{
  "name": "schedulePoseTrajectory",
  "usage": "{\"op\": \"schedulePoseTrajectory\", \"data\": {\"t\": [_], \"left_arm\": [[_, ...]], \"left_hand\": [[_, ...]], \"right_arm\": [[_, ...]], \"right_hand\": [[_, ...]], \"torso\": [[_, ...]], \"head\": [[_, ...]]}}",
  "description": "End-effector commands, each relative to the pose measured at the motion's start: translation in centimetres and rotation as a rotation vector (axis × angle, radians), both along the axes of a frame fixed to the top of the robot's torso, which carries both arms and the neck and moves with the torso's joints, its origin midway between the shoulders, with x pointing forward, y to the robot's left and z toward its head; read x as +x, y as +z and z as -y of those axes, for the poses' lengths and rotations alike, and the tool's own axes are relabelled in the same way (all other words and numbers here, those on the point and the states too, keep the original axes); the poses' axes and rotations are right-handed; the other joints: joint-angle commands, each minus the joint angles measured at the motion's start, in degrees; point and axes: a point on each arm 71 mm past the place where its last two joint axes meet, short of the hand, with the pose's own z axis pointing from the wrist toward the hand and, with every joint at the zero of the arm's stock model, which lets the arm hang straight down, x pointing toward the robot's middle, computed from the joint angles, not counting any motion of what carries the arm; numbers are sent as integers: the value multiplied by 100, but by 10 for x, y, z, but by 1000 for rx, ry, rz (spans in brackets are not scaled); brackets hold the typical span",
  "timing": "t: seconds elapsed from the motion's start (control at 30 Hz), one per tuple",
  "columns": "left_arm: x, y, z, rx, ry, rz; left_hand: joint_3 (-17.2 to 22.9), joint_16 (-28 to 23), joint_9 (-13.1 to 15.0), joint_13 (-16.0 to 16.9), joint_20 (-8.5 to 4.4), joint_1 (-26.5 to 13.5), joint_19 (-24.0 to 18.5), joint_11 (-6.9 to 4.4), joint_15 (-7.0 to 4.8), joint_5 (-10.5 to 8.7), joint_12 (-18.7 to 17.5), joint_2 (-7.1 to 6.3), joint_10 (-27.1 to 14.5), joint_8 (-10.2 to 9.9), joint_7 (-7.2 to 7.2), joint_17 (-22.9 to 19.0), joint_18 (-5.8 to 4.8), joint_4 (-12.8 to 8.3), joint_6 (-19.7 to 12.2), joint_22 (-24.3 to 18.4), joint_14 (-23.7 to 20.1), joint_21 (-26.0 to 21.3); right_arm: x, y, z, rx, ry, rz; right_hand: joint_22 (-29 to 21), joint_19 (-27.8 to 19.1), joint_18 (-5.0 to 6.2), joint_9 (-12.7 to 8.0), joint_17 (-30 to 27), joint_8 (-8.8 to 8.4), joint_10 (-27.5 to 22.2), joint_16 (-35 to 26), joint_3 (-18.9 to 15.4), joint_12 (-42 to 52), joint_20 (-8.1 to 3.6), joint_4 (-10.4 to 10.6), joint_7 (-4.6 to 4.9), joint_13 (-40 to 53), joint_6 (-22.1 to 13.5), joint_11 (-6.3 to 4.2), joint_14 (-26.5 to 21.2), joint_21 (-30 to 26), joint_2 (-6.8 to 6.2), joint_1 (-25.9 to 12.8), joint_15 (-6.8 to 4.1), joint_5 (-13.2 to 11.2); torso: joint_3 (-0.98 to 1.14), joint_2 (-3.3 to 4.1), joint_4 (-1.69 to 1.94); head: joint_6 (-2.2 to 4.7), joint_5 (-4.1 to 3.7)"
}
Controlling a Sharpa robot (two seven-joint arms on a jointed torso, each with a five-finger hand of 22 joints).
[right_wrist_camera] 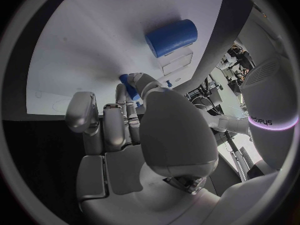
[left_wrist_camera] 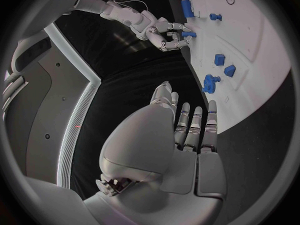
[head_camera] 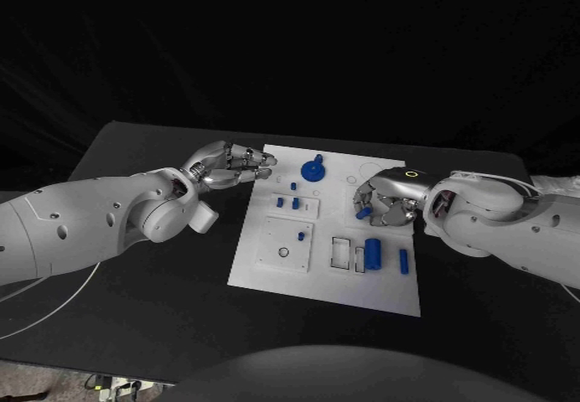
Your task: Assemble the parts on the task board
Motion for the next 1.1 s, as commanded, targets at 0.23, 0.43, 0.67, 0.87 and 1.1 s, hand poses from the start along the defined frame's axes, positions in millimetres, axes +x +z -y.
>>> {"op": "schedulePoseTrajectory", "data": {"t": [0.23,0.43,0.67,0.87,1.1], "left_arm": [[0,-1,3,-8,-9,-6],[1,-2,4,-6,-9,-8],[2,-4,7,-7,-14,-9],[3,-4,10,-10,-17,-4],[3,-4,10,-11,-13,0]], "left_hand": [[-22,31,-4,10,-12,81,40,6,-13,43,-16,-9,14,-11,4,6,-73,-6,-5,-13,49,35],[-21,28,-4,10,-12,87,42,7,-14,47,-15,-4,16,-11,4,5,-74,-6,-5,-15,46,35],[-17,26,-5,9,-12,94,44,12,-15,54,-15,12,19,-12,8,4,-76,-2,-8,-20,44,36],[-21,10,-7,8,-12,88,44,19,-15,52,-17,32,17,-16,17,0,-80,11,-16,-29,25,34],[-34,-17,-9,7,-12,67,36,26,-11,44,-20,48,13,-20,24,-7,-87,21,-25,-42,-12,28]], "right_arm": [[-3,34,-10,46,41,78],[-12,52,-34,32,101,64],[-25,53,-86,1,215,-4],[-31,46,-120,-25,284,-13],[-37,34,-142,-32,317,-50]], "right_hand": [[795,-3,-30,242,3,22,25,22,99,31,-29,-13,25,29,-15,0,12,24,-56,-42,-30,-79],[784,-28,-24,281,-32,4,-11,-1,150,16,-22,-24,36,43,-30,20,-9,-13,-60,-55,-16,-147],[775,-51,-19,299,-41,-50,-40,-9,210,-4,-10,-51,57,55,-66,41,-16,-40,-72,-62,2,-217],[771,-59,-16,299,-46,-67,-41,-12,225,-9,-6,-61,63,57,-75,44,-19,-54,-77,-63,6,-231],[766,-66,-14,295,-49,-99,-41,-13,243,-21,2,-61,79,58,-86,59,-18,-67,-87,-89,17,-245]], "torso": [[-3,2,-3],[-7,3,-18],[9,7,16],[18,7,61],[15,8,82]], "head": [[0,47],[0,118],[0,139],[0,153],[0,175]]}}
